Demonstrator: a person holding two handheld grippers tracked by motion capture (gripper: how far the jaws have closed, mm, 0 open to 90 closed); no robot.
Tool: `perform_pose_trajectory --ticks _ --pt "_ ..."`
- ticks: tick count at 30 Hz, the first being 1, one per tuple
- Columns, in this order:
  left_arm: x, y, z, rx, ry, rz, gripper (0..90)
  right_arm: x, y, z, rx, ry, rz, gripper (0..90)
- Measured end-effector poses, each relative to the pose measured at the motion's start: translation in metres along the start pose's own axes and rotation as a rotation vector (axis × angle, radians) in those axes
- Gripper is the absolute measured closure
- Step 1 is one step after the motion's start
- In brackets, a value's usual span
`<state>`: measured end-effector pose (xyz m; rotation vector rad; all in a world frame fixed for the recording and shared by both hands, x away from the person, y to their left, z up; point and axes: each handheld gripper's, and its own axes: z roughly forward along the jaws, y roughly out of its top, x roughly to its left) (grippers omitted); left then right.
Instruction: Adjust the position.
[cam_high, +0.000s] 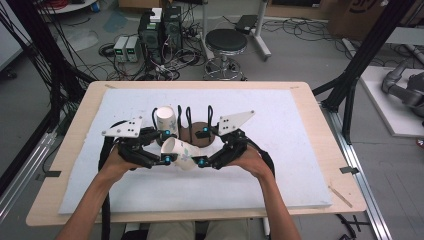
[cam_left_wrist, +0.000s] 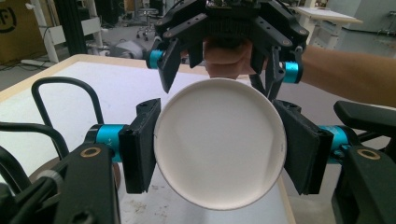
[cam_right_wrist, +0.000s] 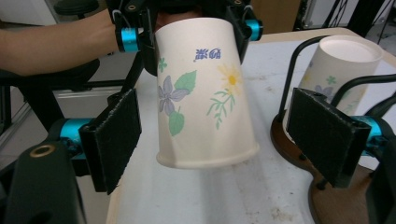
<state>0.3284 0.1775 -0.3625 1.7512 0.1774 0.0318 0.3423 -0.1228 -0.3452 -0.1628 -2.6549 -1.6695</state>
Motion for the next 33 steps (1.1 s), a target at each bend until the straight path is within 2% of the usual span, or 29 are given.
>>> perform_pose_trajectory --ticks 16,23,26,33 --pt "-0.003 0.002 0.002 0.005 -0.011 0.011 36.0 0.002 0.003 0.017 0.022 0.037 -0.017 18.3" --pt "-0.006 0.006 0.003 -0.001 -0.025 0.019 36.0 0.002 0.003 0.024 0.026 0.053 -0.018 18.3" --pt "-0.006 0.007 0.002 -0.004 -0.028 0.023 36.0 0.003 0.003 0.026 0.034 0.074 -0.009 18.3" --pt "-0.006 0.009 0.001 -0.017 -0.032 0.026 36.0 0.003 0.003 0.032 0.041 0.082 -0.013 18.3"
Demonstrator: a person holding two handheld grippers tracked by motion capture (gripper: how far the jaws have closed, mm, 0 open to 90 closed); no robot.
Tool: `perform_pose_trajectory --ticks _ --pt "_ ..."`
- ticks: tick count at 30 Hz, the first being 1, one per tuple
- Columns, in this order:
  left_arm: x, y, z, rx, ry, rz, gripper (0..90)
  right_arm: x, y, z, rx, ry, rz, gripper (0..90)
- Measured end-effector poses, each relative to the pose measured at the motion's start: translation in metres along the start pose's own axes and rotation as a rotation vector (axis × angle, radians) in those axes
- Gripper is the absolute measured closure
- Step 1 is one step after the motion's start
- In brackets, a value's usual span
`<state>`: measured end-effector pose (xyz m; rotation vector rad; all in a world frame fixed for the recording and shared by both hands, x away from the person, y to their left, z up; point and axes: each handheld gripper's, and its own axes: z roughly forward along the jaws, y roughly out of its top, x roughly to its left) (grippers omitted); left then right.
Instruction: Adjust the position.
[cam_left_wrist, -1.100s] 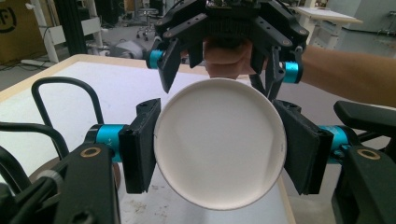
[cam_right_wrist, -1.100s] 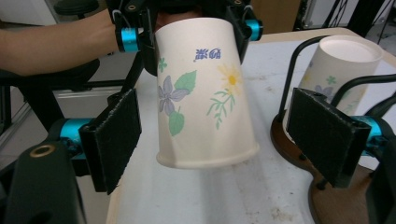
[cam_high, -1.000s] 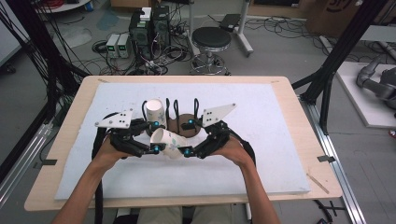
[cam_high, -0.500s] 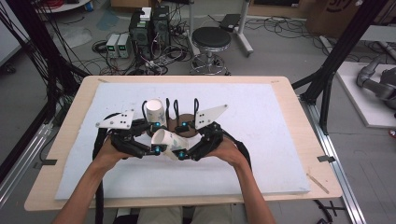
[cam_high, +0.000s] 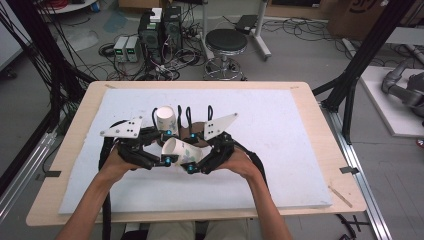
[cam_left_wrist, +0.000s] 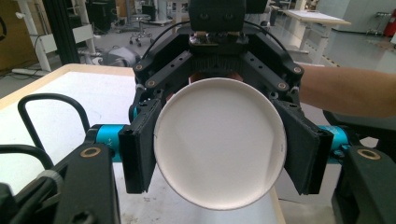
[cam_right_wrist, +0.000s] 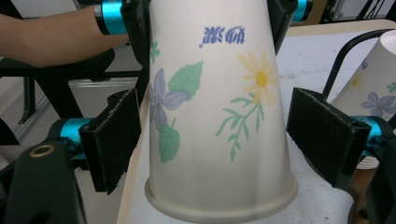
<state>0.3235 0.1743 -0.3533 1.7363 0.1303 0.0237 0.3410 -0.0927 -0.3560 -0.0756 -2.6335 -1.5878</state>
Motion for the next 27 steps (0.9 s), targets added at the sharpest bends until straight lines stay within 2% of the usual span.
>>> perform_pose_trajectory --ticks 19,20,21,27 --pt "-0.0005 0.0021 -0.0007 -0.015 -0.014 -0.001 36.0 -0.0039 -0.0049 0.0093 -0.004 0.028 0.017 18.9" --pt "-0.0002 0.0020 -0.0010 -0.015 -0.015 -0.001 36.1 -0.0038 -0.0051 0.0091 -0.006 0.033 0.020 19.6" --pt "-0.0002 0.0020 -0.0012 -0.015 -0.012 -0.001 36.0 -0.0042 -0.0054 0.0084 -0.013 0.034 0.013 24.7" --pt "0.0003 0.0011 -0.0019 -0.017 -0.015 -0.008 36.2 -0.0028 -0.0079 0.0072 -0.031 0.042 0.015 29.0"
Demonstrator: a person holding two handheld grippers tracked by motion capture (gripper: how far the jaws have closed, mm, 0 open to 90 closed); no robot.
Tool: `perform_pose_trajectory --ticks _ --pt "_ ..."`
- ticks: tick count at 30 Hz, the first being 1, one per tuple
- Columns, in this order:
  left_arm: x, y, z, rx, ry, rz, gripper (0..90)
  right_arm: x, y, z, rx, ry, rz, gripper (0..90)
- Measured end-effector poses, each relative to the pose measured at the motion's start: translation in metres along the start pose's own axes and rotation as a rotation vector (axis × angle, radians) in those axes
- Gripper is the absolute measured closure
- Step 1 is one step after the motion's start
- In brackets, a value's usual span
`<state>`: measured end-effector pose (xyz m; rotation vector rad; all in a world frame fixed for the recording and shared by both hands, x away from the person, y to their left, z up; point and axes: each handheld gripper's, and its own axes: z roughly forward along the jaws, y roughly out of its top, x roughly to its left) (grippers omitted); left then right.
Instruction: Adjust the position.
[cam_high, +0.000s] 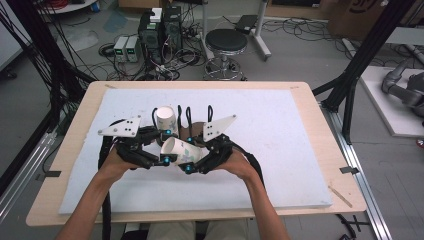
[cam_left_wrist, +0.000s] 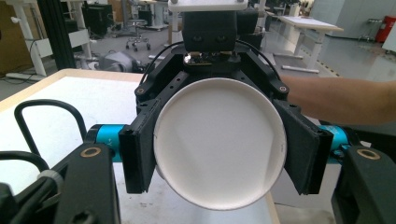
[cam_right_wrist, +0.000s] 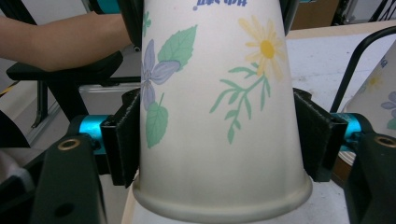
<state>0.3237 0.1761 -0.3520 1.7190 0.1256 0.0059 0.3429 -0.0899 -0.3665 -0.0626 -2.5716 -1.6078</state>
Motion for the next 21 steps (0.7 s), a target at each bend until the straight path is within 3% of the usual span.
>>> perform_pose_trajectory --ticks 13,16,21 --pt "0.0001 -0.0009 0.0004 0.003 -0.005 0.001 36.1 0.0004 -0.0006 -0.0006 0.005 -0.002 -0.009 32.4" --pt "-0.0002 -0.0016 0.0003 -0.007 0.000 0.017 34.7 0.0006 -0.0005 -0.0005 0.003 -0.001 -0.013 32.4" --pt "0.0015 -0.0042 0.0008 -0.030 0.032 -0.006 10.0 0.0008 -0.0005 -0.0017 0.000 -0.001 -0.014 32.4"
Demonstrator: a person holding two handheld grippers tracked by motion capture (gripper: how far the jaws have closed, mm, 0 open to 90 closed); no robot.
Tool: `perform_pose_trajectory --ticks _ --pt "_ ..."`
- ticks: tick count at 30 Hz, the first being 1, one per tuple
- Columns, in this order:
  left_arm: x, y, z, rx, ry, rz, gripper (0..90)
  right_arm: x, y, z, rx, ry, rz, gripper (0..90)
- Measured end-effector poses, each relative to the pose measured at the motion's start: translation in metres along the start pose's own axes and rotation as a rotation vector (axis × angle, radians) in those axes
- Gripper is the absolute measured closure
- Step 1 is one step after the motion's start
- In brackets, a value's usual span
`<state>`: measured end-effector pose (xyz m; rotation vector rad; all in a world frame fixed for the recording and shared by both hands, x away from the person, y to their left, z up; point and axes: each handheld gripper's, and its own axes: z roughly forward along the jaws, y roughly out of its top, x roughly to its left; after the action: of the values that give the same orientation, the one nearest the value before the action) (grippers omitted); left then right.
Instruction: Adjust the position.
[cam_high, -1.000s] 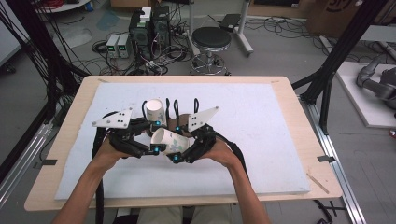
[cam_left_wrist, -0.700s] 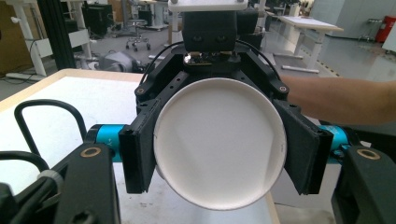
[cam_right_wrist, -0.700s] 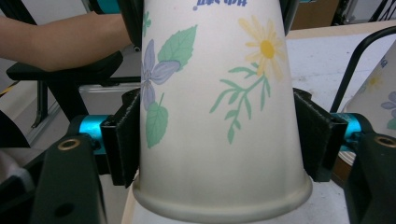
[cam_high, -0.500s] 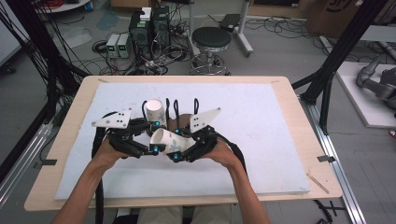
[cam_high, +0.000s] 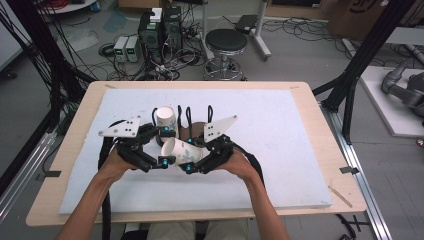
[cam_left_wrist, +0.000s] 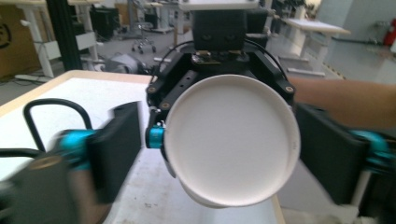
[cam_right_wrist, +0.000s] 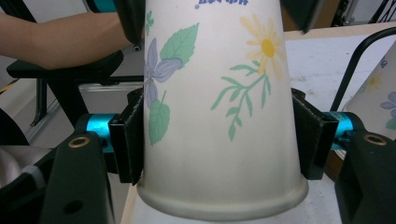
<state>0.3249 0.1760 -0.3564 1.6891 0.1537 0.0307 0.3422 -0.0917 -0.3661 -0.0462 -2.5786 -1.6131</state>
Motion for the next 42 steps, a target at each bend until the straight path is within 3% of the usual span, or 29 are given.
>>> perform_pose_trajectory --ticks 2,10,12,17,23,24,25,26,27,32,33,38,39,42 --pt "0.001 -0.001 -0.001 -0.007 -0.012 0.000 2.7 0.000 0.000 -0.001 0.001 -0.009 0.000 32.4" --pt "0.001 -0.002 -0.006 0.009 0.031 0.030 2.3 0.000 -0.002 -0.005 0.006 -0.021 0.014 32.0" --pt "0.001 -0.002 -0.007 0.022 0.028 0.021 2.3 -0.001 -0.002 -0.006 0.009 -0.030 0.013 31.9" --pt "0.002 -0.004 -0.007 0.132 0.078 0.019 2.4 -0.001 -0.004 -0.011 0.039 -0.053 0.019 31.8" --pt "0.005 -0.002 -0.003 0.268 0.094 -0.015 2.4 -0.002 -0.004 -0.019 0.114 -0.105 0.032 31.5" --pt "0.005 -0.002 -0.003 0.268 0.094 -0.015 2.4 -0.002 -0.004 -0.019 0.114 -0.105 0.032 31.5" --pt "0.006 0.000 -0.002 0.320 0.096 -0.009 2.4 -0.001 -0.002 -0.020 0.149 -0.119 0.027 31.4" --pt "0.006 0.000 -0.002 0.320 0.096 -0.009 2.4 -0.001 -0.002 -0.020 0.149 -0.119 0.027 31.4" --pt "0.006 0.001 0.000 0.377 0.106 0.007 2.4 -0.001 0.000 -0.020 0.178 -0.126 0.019 31.4" --pt "0.007 0.004 0.004 0.450 0.097 0.012 2.4 -0.001 0.002 -0.021 0.223 -0.142 0.016 31.4" --pt "0.008 0.005 0.006 0.489 0.101 0.018 2.4 -0.001 0.002 -0.020 0.244 -0.149 0.017 31.4" --pt "0.010 0.005 0.008 0.518 0.089 0.015 2.4 0.001 0.006 -0.019 0.294 -0.163 0.008 31.4" --pt "0.011 0.005 0.009 0.532 0.096 0.014 2.4 0.001 0.010 -0.019 0.334 -0.179 0.000 31.4" --pt "0.012 0.005 0.009 0.553 0.110 0.016 2.4 0.002 0.013 -0.019 0.359 -0.187 -0.001 31.4"
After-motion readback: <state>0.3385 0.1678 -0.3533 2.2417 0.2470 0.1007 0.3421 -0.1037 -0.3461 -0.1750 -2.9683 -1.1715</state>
